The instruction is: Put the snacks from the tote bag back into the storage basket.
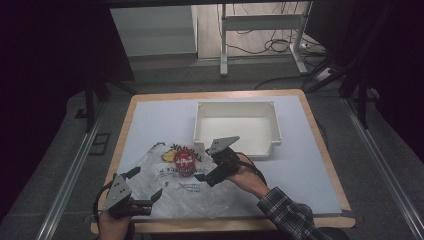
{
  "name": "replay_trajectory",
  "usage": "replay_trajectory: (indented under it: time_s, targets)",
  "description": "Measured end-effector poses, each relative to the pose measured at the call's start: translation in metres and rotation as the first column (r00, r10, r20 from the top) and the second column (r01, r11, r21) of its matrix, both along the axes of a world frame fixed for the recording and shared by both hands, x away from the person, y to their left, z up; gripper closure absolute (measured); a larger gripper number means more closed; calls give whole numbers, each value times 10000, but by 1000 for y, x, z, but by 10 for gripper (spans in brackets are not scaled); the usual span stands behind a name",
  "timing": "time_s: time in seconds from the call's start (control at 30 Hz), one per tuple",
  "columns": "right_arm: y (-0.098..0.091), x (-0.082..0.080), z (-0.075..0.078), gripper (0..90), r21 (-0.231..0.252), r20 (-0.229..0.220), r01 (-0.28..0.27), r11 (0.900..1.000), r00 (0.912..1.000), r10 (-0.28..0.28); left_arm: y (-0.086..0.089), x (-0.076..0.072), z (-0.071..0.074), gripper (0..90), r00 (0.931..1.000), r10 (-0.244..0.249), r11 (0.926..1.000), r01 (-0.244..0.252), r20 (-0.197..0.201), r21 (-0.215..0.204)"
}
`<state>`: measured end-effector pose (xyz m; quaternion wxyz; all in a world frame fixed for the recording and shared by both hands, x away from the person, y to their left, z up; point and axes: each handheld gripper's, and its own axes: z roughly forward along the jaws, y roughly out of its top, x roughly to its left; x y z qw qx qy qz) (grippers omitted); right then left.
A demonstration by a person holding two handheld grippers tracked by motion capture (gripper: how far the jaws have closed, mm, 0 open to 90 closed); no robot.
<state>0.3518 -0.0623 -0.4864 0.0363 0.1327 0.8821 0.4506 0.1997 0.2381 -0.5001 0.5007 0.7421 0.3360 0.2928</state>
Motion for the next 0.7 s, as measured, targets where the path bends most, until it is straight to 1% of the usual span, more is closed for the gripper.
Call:
replay_trajectory:
  time_s: [0.07,0.1,0.2,0.23,0.33,0.37,0.43,0.47,0.5,0.57,0.6,0.63,0.7]
  targets:
    - [3,1,0,15,-143,-18,-19,9999,10000,19,0,0,0,21,10000,-8,10000,8,-1,9]
    - [6,1,-1,17,-287,-99,-6,9996,10000,3,0,0,0,22,10000,-6,10000,6,2,14]
    - [10,2,-1,18,-416,-110,-41,9991,9999,37,0,0,0,22,10000,-2,10000,2,-1,3]
    - [14,3,-2,18,-611,-60,-11,9981,10000,8,0,0,0,22,10000,0,10000,0,0,9]
    - [17,4,-3,18,-738,-120,-25,9973,9999,16,0,0,0,22,10000,7,10000,-7,4,-1]
    - [20,5,-4,18,-867,-203,-28,9962,9998,11,0,0,0,22,10000,10,10000,-10,2,0]
    - [23,6,-5,18,-1078,-221,-116,9941,9997,92,0,0,0,22,10000,10,10000,-10,4,4]
    - [23,6,-5,18,-1078,-221,-116,9941,9997,92,0,0,0,22,10000,11,10000,-11,7,4]
    - [26,7,-5,18,-1329,-282,-138,9910,9996,101,0,0,0,22,10000,3,10000,-3,5,12]
    - [29,8,-7,17,-1547,-367,-110,9879,9993,54,0,0,0,22,10000,3,10000,-3,7,16]
    - [29,8,-7,17,-1547,-367,-110,9879,9993,54,0,0,0,22,10000,3,10000,-3,7,16]
    - [31,9,-8,18,-1725,-359,-129,9849,9993,68,1,0,0,22,10000,3,10000,-3,10,18]
    - [33,9,-9,18,-1811,-501,-48,9835,9987,-43,1,0,0,23,10000,3,10000,-3,7,21]
